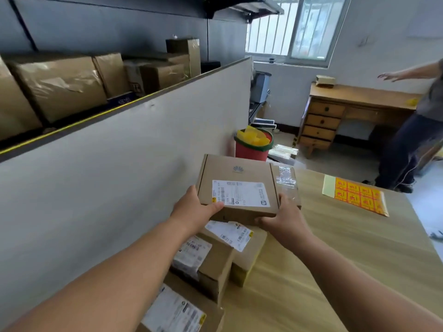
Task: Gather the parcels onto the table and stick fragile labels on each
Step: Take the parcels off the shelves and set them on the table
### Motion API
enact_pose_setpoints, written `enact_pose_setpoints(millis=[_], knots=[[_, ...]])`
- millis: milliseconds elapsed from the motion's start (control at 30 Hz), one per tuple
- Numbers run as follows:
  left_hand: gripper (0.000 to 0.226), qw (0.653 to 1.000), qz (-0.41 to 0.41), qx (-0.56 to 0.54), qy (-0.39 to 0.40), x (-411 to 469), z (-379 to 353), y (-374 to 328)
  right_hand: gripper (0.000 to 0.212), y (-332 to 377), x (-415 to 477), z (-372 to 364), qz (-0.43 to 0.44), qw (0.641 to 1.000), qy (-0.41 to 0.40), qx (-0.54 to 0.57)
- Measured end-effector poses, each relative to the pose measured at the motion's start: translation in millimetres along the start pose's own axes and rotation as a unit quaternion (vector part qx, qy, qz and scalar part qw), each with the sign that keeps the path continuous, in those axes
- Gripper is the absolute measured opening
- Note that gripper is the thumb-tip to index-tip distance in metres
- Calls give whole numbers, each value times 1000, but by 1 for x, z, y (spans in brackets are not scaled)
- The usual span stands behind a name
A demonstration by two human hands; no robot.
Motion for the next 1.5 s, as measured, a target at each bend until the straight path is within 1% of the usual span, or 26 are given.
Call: enact_pose_setpoints(millis=[67, 133, 333, 400, 467, 533, 567, 633, 700, 800, 933, 1033, 1167, 1300, 1500], knots=[[64, 1000, -3, -7, -2, 25, -10, 2, 60, -1, 26, -4, -5, 1000, -7, -8], [57, 1000, -4, -9, -6, 48, -21, 6, 60, -2, 47, -9, -8, 1000, -13, -15], [53, 1000, 1, -28, -1, 91, -41, 25, 57, -1, 89, -27, -12, 999, -29, -40], [52, 999, 8, -46, 7, 95, -46, 30, 60, -3, 95, -30, -14, 998, -29, -47], [56, 998, 6, -60, 13, 93, -48, 31, 67, -5, 95, -33, -19, 998, -25, -49], [69, 998, -1, -55, 16, 86, -46, 29, 77, -7, 93, -35, -12, 997, -37, -64], [77, 999, -10, -36, 12, 82, -44, 27, 83, -6, 91, -36, -4, 995, -48, -84], [85, 998, -28, 48, 1, 71, -36, 21, 90, -2, 85, -37, 15, 989, -64, -133], [90, 987, -47, 151, -14, 58, -26, 19, 88, 8, 73, -38, 55, 979, -67, -183], [90, 956, -89, 280, -17, 37, -9, 17, 80, 27, 50, -43, 136, 963, -59, -223], [85, 904, -125, 409, -25, 1, 16, 16, 75, 45, 19, -53, 202, 934, -38, -292], [83, 884, -122, 450, -25, -34, 38, 12, 73, 58, -8, -61, 243, 917, -24, -315], [82, 872, -107, 477, -36, -97, 74, 9, 73, 76, -59, -70, 294, 901, 6, -320], [84, 865, -77, 493, -59, -175, 108, 7, 72, 96, -127, -76, 352, 874, 30, -333], [82, 853, -12, 509, -112, -335, 150, 6, 70, 116, -261, -83, 438, 830, 49, -342]])
Point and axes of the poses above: each hand's wrist, its own x-axis towards the middle knuckle, its own z-axis out of the back of the hand, y = z × x, the point moved 2 cm from there along x, towards the middle knuckle, and after that the axes turned 12 degrees about -z, right-handed, at the moved point
